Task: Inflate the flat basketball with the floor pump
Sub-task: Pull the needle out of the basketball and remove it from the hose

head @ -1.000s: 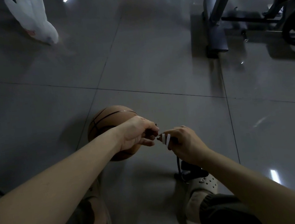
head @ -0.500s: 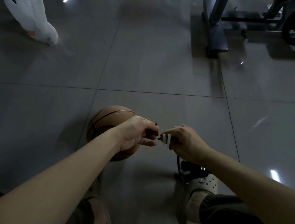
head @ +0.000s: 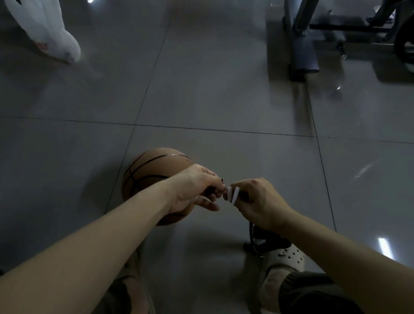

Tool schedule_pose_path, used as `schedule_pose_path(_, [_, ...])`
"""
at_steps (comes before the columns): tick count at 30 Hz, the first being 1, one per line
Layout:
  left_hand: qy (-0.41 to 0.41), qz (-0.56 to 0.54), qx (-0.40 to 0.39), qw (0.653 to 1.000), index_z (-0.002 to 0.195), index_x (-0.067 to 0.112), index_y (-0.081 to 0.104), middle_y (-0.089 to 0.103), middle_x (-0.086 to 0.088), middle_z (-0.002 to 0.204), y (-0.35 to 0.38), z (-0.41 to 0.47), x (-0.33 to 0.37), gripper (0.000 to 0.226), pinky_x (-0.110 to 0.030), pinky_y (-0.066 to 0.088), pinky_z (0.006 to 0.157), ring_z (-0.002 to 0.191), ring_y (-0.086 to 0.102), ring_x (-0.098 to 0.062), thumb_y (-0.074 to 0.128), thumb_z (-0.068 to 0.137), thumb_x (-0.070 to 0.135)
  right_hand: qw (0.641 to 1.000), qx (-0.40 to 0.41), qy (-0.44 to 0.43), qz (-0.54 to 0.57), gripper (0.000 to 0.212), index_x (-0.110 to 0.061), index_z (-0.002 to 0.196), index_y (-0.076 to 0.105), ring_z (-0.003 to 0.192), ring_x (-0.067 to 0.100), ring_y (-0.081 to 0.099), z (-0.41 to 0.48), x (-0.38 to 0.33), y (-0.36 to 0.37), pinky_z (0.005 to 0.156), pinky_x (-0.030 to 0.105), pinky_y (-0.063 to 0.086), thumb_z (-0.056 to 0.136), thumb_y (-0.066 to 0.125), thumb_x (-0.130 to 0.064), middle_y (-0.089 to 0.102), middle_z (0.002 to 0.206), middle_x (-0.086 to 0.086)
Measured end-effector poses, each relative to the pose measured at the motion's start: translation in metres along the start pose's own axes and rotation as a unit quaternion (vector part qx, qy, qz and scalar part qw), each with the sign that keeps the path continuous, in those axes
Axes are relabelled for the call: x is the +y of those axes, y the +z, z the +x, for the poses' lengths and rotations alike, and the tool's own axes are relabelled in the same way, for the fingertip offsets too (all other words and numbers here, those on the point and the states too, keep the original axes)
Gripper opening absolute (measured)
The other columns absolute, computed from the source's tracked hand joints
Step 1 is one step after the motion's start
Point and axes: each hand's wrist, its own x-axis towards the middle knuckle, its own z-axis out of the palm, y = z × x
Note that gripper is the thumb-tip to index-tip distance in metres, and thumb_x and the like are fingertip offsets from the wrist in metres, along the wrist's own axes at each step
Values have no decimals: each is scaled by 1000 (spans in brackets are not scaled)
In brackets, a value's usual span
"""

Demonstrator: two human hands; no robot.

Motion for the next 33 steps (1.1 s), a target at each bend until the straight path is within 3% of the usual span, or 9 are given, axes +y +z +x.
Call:
schedule_pose_path(3, [-5,1,7,1000,92,0,68,61,-5,71,4,0,1,12,-35,58,67,63,57,-13,60,97,7,1000,0,5,-16,32,-26,70,60,53,13,52,0,1,-1,54,27,47,96,48,-41,56,59,-4])
schedule_pose_path(7, [4,-4,22,1000,98,4,70,63,-6,77,6,-1,1,21,-33,57,64,66,59,-16,62,99,23,999,-6,-6,-50,25,-24,71,59,55,10,54,2,7,0,58,19,44,95,59,-18,57,62,-5])
schedule_pose_path(11, [33,10,45,998,104,2,70,70,-9,84,3,-1,-2,23,-31,55,63,73,65,-19,65,99,24,999,-7,3,-46,20,-21,79,65,57,9,55,3,8,-1,57,17,44,98,58,-21,59,64,-7])
schedule_pose_path(15, [41,9,46,998,109,5,70,71,-11,88,10,-1,-1,19,-32,55,61,73,68,-20,64,99,21,999,1,13,-33,21,-19,87,69,55,10,55,5,9,-6,56,22,48,99,53,-27,61,66,-4])
schedule_pose_path(19, [89,13,72,993,111,13,69,73,-10,86,11,-2,1,13,-32,55,59,69,67,-20,63,100,14,1000,3,7,-18,21,-26,79,63,54,10,55,6,10,-7,55,23,49,97,55,-19,59,63,-7])
schedule_pose_path(23, [111,37,68,991,109,9,66,74,-15,91,15,-4,3,14,-33,57,61,72,70,-23,66,98,17,999,3,47,0,18,-22,86,68,53,14,56,7,11,-8,53,28,51,98,56,-15,63,67,-2])
schedule_pose_path(27, [107,14,60,992,106,2,65,71,-18,89,22,-6,1,12,-32,57,58,72,68,-25,66,98,11,997,-1,75,8,27,-24,74,62,52,20,55,5,13,-12,51,37,48,98,55,-16,64,65,6])
schedule_pose_path(33, [104,41,70,991,107,-1,64,70,-17,87,26,-8,3,12,-31,57,57,70,69,-22,66,96,4,994,-15,106,25,22,-19,76,66,51,8,53,6,9,-18,53,30,48,97,60,-19,65,67,3])
